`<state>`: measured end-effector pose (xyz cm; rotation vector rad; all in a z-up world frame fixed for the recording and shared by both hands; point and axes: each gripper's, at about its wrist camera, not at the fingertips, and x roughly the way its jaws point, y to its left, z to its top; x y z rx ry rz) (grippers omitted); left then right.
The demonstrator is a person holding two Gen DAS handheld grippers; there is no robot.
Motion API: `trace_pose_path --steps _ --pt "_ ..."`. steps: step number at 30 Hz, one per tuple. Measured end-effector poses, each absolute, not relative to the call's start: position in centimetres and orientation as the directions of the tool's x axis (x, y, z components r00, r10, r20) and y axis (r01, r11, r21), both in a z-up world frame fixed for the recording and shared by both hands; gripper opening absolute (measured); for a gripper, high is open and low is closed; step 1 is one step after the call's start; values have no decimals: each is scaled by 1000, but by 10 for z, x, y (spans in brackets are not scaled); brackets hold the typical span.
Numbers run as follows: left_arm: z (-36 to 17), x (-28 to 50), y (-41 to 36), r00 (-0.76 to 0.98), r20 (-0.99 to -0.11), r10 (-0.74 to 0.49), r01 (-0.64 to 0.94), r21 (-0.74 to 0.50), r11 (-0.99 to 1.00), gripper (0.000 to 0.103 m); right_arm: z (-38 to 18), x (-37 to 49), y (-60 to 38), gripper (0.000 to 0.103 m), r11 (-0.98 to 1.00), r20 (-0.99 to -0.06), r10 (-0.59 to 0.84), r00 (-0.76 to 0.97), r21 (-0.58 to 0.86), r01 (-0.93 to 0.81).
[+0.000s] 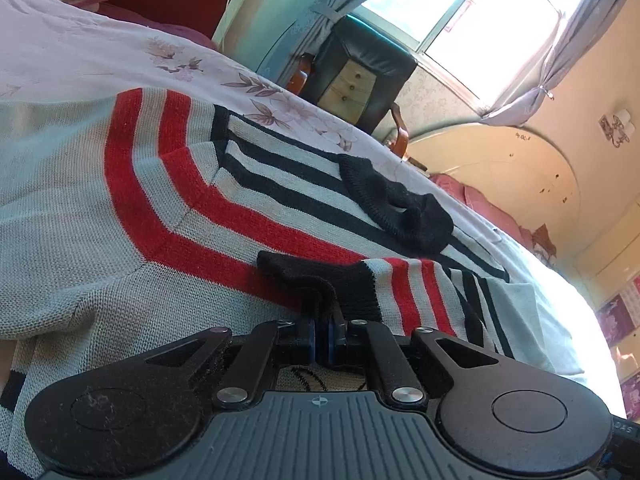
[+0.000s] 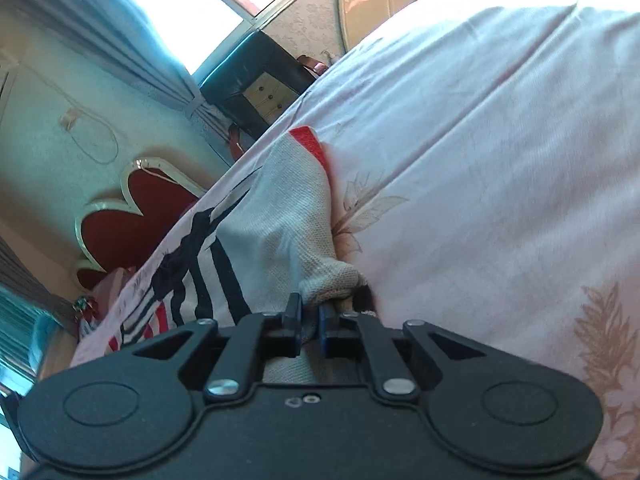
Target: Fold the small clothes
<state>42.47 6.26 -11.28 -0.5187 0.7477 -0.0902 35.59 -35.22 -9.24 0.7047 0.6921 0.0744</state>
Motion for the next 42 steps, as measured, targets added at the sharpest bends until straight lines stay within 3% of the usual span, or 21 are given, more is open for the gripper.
trace_pose_path --steps 3,6,7,9,10,14,16,17,18,19,20,24,27,29,31,35,39,41,42 --pt "-112 424 61 740 -623 -254 -90 -465 881 5 -63 342 -345 20 844 -516 234 824 528 91" --pt "-111 422 61 743 -620 -250 -90 -463 882 5 -54 356 -339 15 899 -507 192 840 434 56" --pt "-111 422 60 744 -621 -248 -89 -459 884 5 -56 362 -340 14 904 -512 191 837 423 52" --pt "-110 422 59 745 -622 -243 -82 -447 891 5 -70 377 -340 0 918 -553 197 809 395 46" --pt "-110 423 59 744 -622 -243 -81 -446 892 5 -81 386 -336 0 940 -615 160 772 333 71" --pt "-110 424 60 744 -620 -249 -64 -437 897 5 -82 383 -330 0 968 -625 143 768 251 25" --pt "-109 423 59 744 -619 -253 -48 -427 903 5 -78 383 -332 4 964 -620 155 769 265 19" --pt "-109 423 59 743 -619 -255 -47 -428 903 5 -74 384 -334 9 961 -601 157 784 275 19" --pt "-109 423 60 745 -616 -256 -47 -432 901 5 -72 387 -337 23 958 -578 155 801 284 20" --pt "-109 423 60 746 -615 -255 -46 -430 902 5 -69 393 -340 30 957 -559 144 817 288 28" --pt "-109 423 59 748 -614 -254 -44 -427 903 5 -67 402 -344 30 954 -551 133 824 298 45" --pt "-108 422 55 760 -609 -226 -46 -398 916 5 -69 441 -359 1 935 -554 173 814 351 41" --pt "-109 420 56 765 -606 -217 -61 -404 913 6 -87 461 -348 0 966 -642 153 751 259 24" --pt "-102 413 60 785 -598 -162 -98 -379 920 6 -84 458 -343 0 977 -636 140 759 214 -1" --pt "-90 406 66 815 -572 -94 -140 -351 926 5 -75 454 -346 7 975 -614 142 777 221 -4" --pt "-72 427 46 820 -540 -190 -21 -360 933 5 -64 462 -354 10 973 -558 141 818 232 -9" --pt "-73 458 1 780 -578 -239 92 -272 958 6 -64 487 -352 10 975 -550 139 824 224 -14" --pt "-86 470 -6 745 -634 -209 59 -248 967 6 -67 501 -349 10 977 -559 144 817 209 -29" --pt "-93 471 -2 737 -643 -208 43 -262 964 5 -71 508 -348 5 984 -582 124 804 178 -23"
